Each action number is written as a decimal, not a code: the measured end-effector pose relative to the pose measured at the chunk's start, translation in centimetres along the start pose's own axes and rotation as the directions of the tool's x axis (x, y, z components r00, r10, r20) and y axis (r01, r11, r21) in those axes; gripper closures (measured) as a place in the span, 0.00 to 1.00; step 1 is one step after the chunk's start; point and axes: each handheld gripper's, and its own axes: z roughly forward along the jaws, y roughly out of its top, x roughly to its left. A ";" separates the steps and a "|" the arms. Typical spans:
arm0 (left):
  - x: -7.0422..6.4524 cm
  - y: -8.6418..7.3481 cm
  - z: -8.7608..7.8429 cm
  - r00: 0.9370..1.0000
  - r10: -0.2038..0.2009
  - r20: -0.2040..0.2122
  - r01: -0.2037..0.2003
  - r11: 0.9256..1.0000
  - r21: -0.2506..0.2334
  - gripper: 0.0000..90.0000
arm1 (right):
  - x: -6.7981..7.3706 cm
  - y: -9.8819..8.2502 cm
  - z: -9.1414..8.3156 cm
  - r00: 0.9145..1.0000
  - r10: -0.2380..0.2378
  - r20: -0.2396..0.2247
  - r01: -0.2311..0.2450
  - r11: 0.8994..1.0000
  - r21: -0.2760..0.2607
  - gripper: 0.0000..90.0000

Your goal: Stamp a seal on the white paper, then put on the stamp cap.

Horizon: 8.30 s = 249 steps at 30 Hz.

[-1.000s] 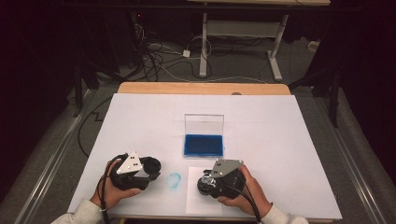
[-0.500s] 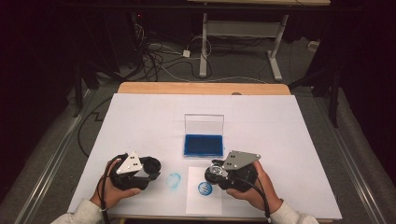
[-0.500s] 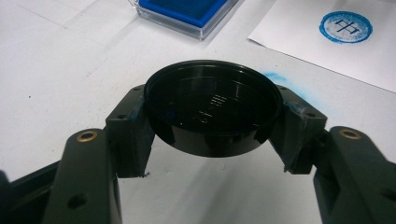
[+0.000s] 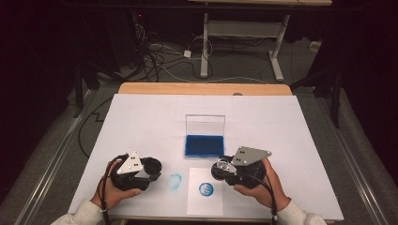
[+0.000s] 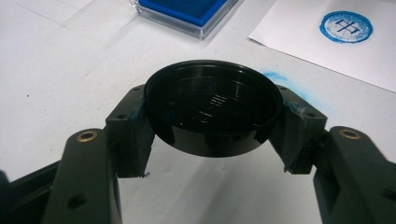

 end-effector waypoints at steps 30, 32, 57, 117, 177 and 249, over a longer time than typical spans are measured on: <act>0.1 0.0 0.2 1.000 0.012 0.010 -0.012 1.000 -0.002 0.41 | -2.7 0.1 -2.4 0.996 0.051 0.079 -0.046 0.997 -0.065 0.62; 0.1 0.0 0.2 1.000 0.013 0.010 -0.013 1.000 -0.001 0.41 | -3.0 0.1 -2.5 0.995 0.057 0.084 -0.051 0.996 -0.070 0.63; 1.1 2.5 2.1 0.998 0.055 0.017 -0.055 0.998 -0.003 0.41 | -5.9 0.8 -4.1 0.983 0.111 0.147 -0.088 0.984 -0.155 0.63; -3.9 8.5 5.3 0.978 0.099 0.182 -0.057 0.973 -0.225 0.41 | -0.5 6.0 2.3 0.993 0.043 -0.111 -0.065 0.977 -0.203 0.63; -4.1 8.2 5.4 0.983 0.132 0.127 -0.112 0.983 -0.147 0.40 | 0.0 4.7 3.5 0.989 0.047 -0.141 -0.067 0.988 -0.142 0.63; -1.0 3.2 1.4 0.991 0.092 -0.100 -0.104 0.987 -0.125 0.16 | -2.8 3.3 -2.5 0.999 0.045 0.006 -0.043 0.985 -0.167 0.62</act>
